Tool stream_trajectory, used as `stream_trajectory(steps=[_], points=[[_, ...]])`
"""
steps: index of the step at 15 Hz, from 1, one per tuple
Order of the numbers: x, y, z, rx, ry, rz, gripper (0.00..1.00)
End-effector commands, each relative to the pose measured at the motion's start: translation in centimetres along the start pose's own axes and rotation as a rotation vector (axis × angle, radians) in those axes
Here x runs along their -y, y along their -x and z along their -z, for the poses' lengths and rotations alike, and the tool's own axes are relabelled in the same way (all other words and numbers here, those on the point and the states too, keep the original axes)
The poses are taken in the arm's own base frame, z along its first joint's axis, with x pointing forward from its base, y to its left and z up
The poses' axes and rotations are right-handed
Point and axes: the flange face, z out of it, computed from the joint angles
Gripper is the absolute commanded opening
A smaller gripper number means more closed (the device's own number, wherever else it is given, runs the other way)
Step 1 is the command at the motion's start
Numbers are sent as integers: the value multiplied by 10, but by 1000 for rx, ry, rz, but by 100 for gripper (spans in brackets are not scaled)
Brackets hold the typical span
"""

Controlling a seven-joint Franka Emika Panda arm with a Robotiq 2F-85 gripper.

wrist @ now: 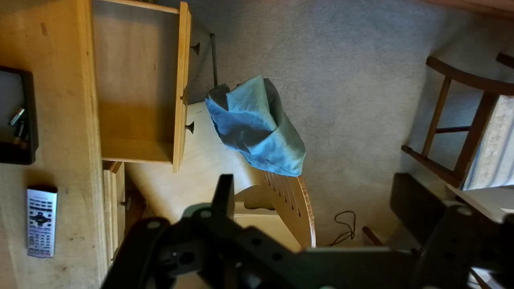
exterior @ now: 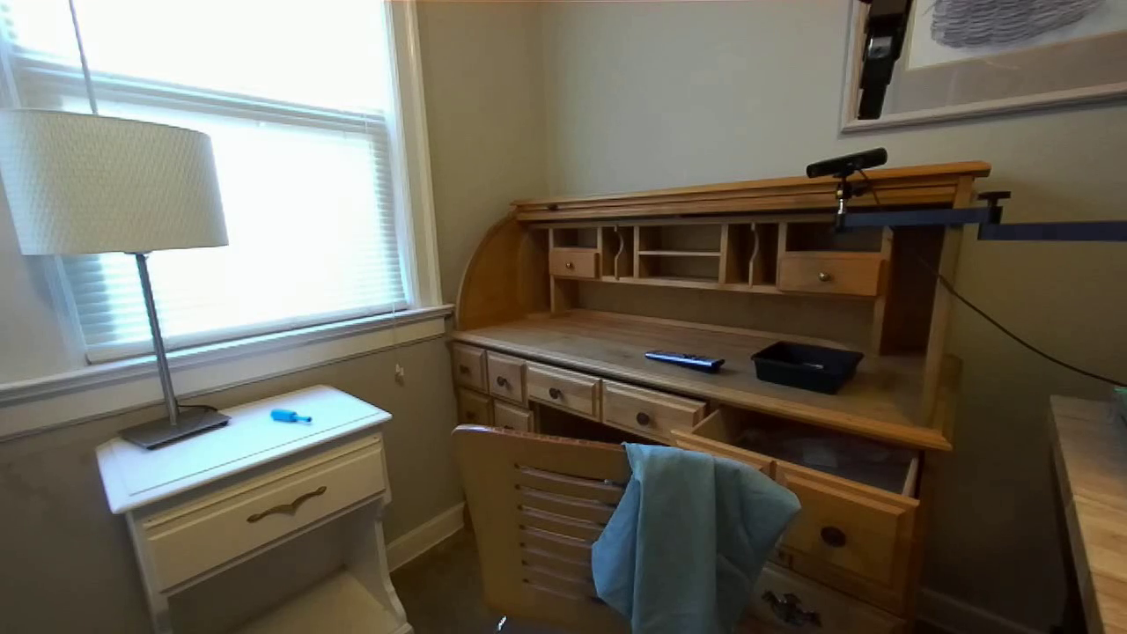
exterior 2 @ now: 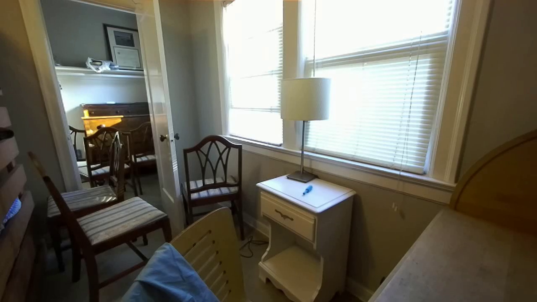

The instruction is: Close the right drawer.

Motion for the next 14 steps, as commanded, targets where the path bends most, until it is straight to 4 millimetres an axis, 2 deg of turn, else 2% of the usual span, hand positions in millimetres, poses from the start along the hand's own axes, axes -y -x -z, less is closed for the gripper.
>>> stream_trajectory(steps=[1, 5, 9, 10, 11, 14], points=[[-2, 2, -3, -26, 13, 41, 100], [-24, -7, -29, -61, 74, 105, 100], [-40, -16, -68, -115, 99, 180, 100], [-46, -30, -71, -119, 109, 190, 100], [-49, -32, -81, -126, 113, 196, 100], [-63, -42, -104, -134, 159, 98, 100]])
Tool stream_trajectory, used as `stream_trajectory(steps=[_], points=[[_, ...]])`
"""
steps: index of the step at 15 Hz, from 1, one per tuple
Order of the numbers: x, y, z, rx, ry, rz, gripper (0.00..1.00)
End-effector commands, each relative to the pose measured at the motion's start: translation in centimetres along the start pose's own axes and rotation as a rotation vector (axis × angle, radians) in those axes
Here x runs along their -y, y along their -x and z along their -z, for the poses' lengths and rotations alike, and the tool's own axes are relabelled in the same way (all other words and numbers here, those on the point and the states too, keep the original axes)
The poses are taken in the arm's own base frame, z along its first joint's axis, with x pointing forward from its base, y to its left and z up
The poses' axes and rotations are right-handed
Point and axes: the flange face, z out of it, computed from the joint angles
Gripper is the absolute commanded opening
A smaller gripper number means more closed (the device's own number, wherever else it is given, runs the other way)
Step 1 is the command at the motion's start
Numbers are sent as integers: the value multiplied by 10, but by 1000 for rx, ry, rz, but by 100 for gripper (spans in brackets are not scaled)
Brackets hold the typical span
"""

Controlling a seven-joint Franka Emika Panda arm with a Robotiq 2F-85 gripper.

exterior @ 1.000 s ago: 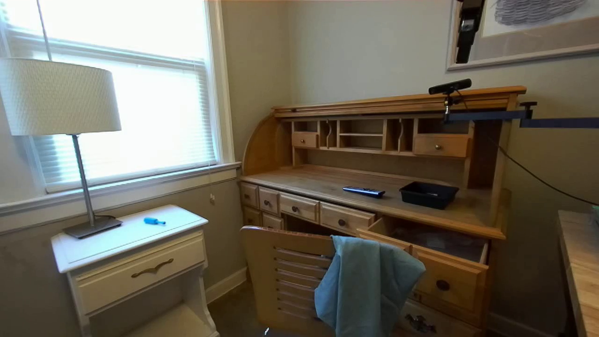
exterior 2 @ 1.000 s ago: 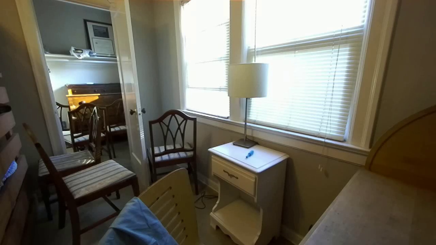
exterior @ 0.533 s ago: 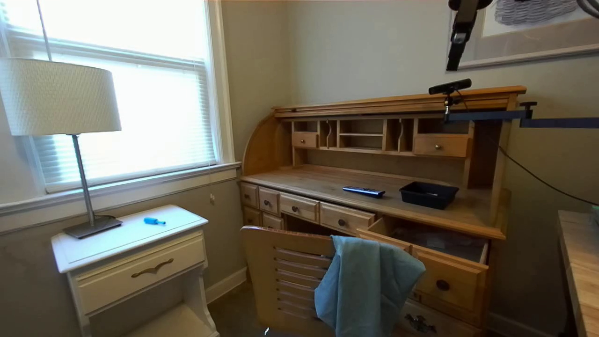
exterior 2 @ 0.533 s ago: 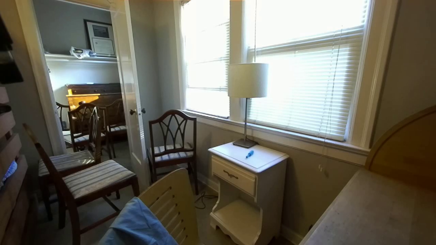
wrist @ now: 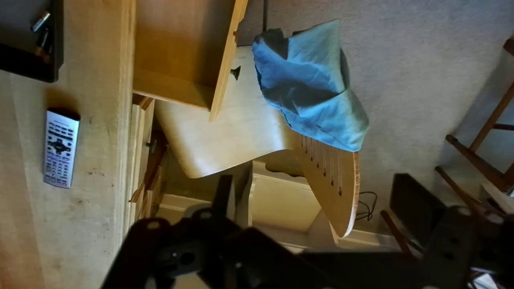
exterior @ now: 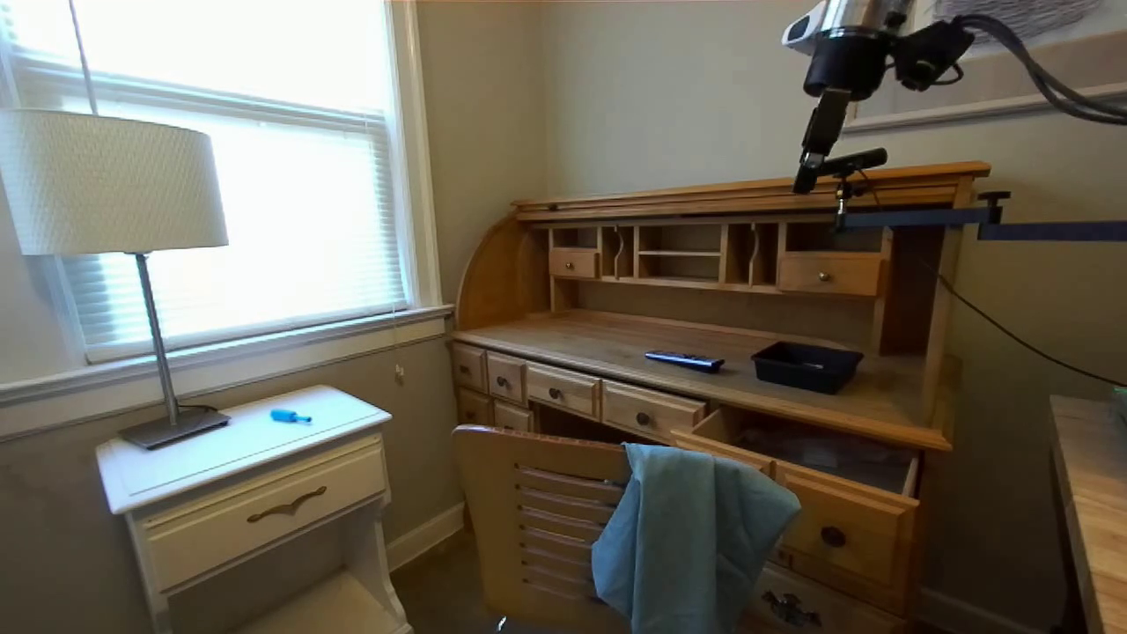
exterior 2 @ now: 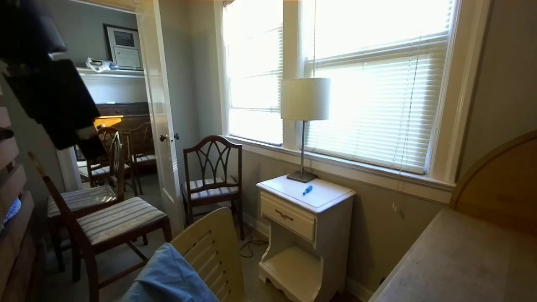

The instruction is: Close the right drawer.

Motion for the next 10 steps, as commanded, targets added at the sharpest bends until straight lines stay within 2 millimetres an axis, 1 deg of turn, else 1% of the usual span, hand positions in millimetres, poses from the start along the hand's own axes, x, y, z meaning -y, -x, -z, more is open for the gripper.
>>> stream_trajectory(steps=[1, 3, 6, 8, 10], points=[[-15, -4, -32, 24, 49, -70, 100], [-22, 0, -50, 59, 46, -129, 100], [-30, 8, -78, 103, -9, -132, 100], [-35, 12, -95, 128, -10, -140, 100], [-38, 16, -104, 160, -1, -151, 100]])
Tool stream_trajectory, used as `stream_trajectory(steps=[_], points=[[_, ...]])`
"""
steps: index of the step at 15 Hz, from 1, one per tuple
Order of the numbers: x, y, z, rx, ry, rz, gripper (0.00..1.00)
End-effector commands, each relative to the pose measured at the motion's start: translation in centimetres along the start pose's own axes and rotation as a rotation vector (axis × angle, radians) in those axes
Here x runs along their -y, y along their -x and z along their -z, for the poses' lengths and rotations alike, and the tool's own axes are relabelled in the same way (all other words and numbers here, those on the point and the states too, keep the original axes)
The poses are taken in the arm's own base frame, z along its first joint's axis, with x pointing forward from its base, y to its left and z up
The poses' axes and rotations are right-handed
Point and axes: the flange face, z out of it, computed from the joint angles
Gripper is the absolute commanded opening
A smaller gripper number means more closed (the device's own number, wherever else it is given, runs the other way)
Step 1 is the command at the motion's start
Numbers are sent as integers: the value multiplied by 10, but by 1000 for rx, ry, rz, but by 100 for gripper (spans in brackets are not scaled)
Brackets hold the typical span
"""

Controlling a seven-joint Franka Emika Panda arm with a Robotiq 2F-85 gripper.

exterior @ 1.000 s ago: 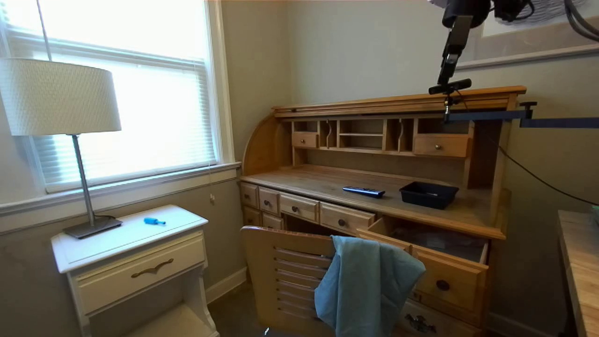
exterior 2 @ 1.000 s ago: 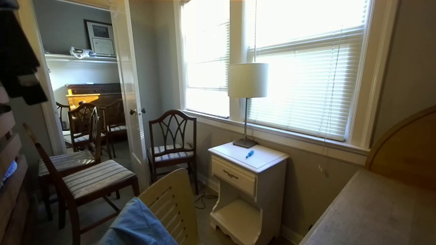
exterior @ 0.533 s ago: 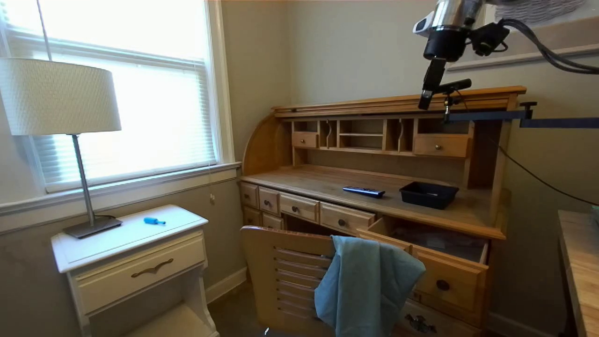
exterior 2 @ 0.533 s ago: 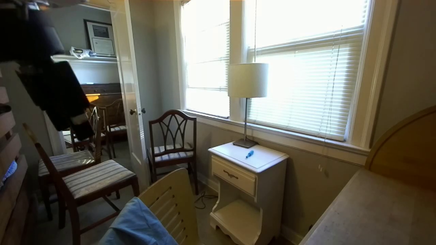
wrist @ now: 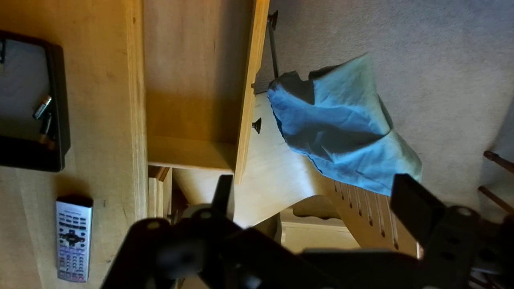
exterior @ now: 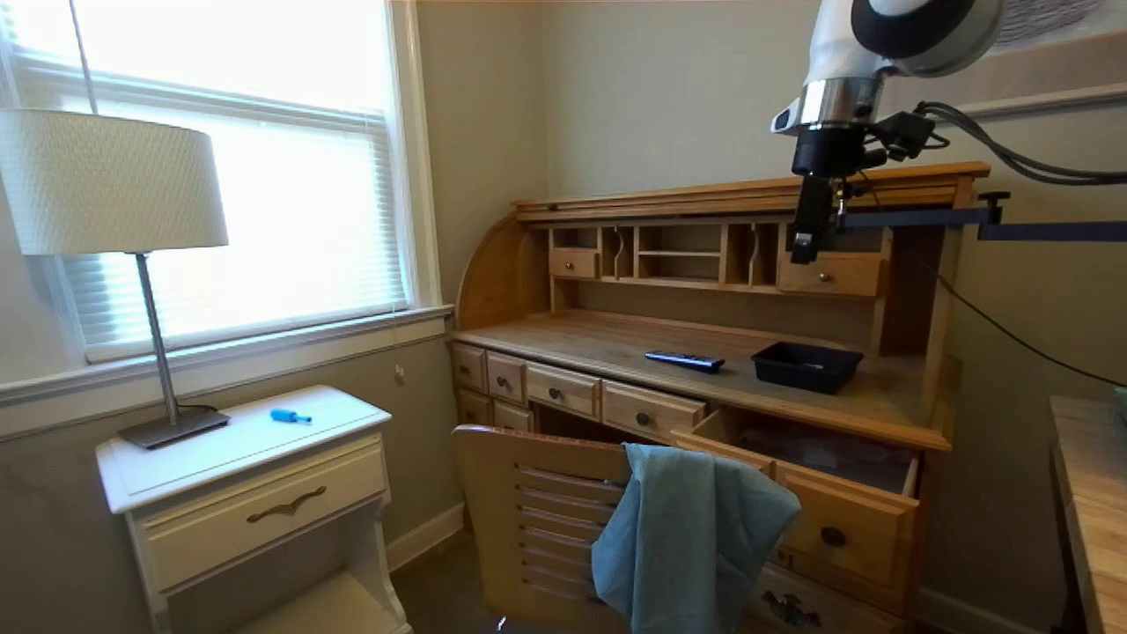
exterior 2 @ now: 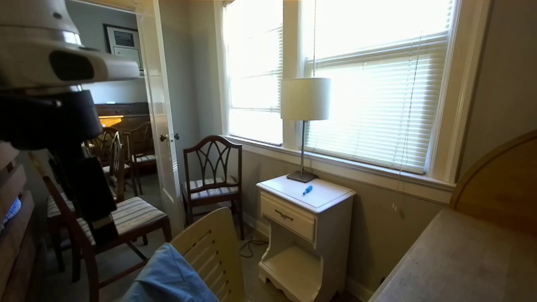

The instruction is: Close the right drawer.

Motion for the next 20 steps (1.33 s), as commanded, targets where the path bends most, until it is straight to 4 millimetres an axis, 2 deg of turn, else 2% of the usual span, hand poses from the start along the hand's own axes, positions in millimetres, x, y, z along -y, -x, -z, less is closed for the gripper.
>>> stream_trajectory(steps=[1, 3, 7, 9, 13, 20], points=[[-1, 1, -7, 16, -1, -4, 100], [-2, 1, -12, 29, -2, -4, 100], [-2, -1, -10, 23, -1, -3, 100], [-2, -1, -21, 40, 16, -1, 100], [-5, -2, -63, 47, 30, 11, 100], [-10, 2, -150, 36, 64, -12, 100]])
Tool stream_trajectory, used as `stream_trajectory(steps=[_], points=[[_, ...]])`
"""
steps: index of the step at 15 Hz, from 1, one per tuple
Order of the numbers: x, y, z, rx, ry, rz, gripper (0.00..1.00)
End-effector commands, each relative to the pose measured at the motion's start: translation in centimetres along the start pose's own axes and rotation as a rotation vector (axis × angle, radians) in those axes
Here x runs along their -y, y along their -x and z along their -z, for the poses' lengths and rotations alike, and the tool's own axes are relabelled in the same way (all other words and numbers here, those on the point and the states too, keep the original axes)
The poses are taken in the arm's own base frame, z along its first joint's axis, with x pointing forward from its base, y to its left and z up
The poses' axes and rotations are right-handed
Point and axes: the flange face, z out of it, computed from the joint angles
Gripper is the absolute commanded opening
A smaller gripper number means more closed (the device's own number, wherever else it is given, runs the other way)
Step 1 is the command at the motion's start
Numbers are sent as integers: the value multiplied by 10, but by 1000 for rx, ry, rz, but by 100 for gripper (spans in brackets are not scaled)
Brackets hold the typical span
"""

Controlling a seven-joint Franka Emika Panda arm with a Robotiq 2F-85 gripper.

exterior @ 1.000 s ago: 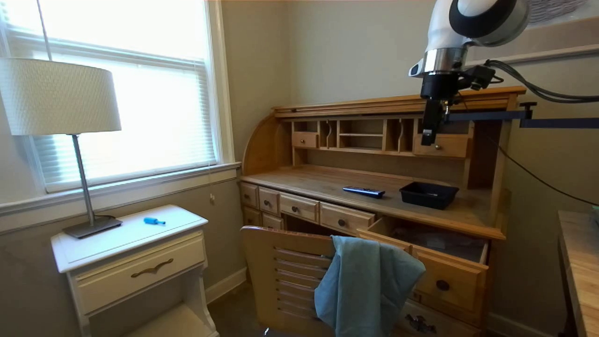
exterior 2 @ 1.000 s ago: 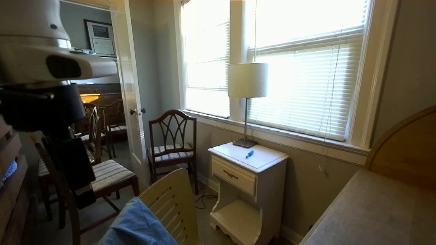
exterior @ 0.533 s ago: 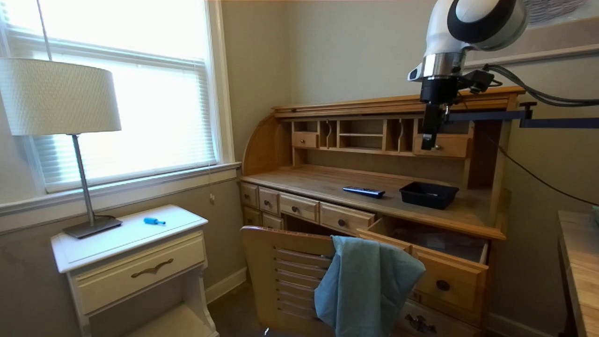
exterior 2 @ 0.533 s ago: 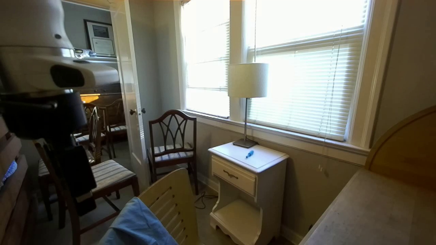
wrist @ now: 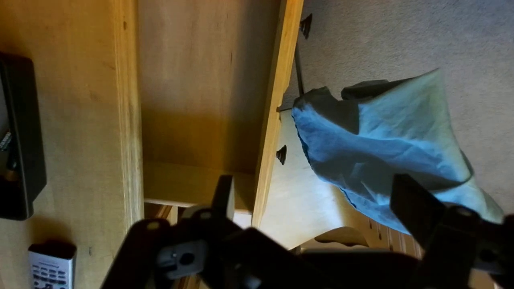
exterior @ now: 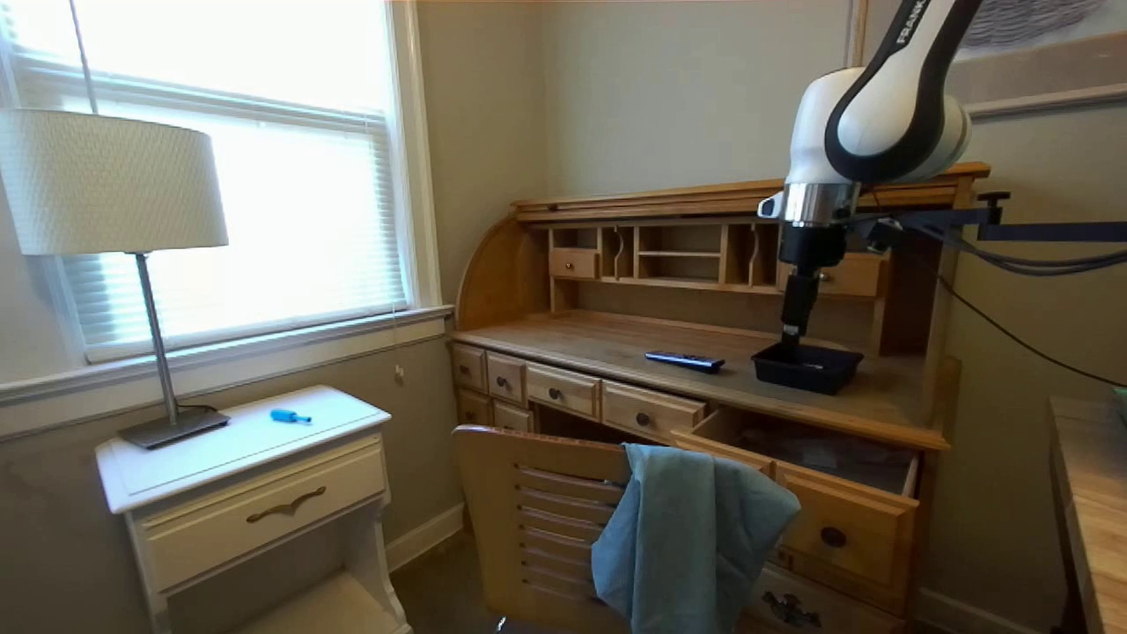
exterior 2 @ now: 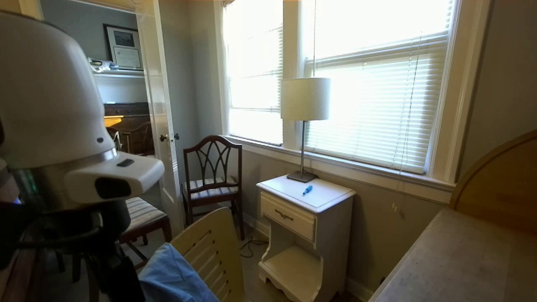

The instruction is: Close the right drawer.

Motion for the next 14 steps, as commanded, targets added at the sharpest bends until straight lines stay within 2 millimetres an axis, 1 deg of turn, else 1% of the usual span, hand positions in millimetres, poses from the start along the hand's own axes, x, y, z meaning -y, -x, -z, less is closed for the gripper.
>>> stream_trajectory(steps=[1, 2, 3, 6, 7, 9, 10, 11, 12, 14], points=[[-2, 1, -45, 23, 11, -35, 100], [-1, 2, -57, 38, 3, -40, 100], [-1, 3, -65, 49, 1, -44, 100], [-1, 0, -92, 74, -22, -80, 100], [-4, -1, -103, 92, -24, -102, 100], [-15, -4, -118, 129, -17, -137, 100], [-18, -6, -117, 144, -22, -149, 100], [-10, 1, -106, 119, -18, -112, 100], [-14, 0, -112, 128, -19, -122, 100], [-17, -3, -117, 133, -19, -131, 100]])
